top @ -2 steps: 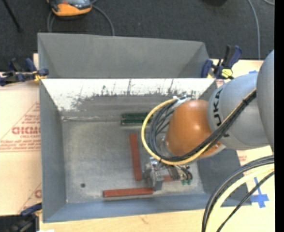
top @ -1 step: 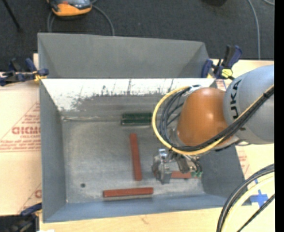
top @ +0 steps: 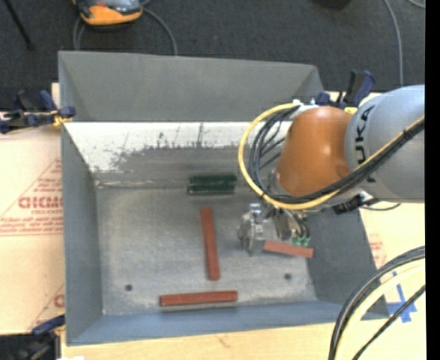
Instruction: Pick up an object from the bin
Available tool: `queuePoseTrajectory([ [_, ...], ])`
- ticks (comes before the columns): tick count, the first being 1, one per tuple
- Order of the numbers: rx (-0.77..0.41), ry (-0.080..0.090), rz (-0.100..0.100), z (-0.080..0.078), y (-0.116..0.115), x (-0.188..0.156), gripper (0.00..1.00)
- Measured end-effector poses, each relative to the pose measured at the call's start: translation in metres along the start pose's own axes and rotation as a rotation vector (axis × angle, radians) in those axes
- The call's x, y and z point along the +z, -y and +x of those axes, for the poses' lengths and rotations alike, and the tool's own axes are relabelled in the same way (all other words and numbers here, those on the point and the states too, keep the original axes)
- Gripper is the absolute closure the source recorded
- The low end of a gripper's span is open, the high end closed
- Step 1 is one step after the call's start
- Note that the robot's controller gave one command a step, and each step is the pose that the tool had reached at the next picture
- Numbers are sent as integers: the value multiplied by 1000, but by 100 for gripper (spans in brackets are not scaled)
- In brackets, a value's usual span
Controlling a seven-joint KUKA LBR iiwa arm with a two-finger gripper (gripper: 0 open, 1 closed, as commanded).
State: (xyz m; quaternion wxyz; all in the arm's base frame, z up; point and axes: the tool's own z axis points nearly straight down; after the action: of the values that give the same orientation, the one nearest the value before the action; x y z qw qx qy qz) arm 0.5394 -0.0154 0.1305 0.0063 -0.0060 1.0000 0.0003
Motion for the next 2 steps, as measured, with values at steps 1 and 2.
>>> queuePoseTrajectory([
  [1,3,-20,-1,6,40,-25,100],
  [2,49,-9,1,-39,56,-57,100],
])
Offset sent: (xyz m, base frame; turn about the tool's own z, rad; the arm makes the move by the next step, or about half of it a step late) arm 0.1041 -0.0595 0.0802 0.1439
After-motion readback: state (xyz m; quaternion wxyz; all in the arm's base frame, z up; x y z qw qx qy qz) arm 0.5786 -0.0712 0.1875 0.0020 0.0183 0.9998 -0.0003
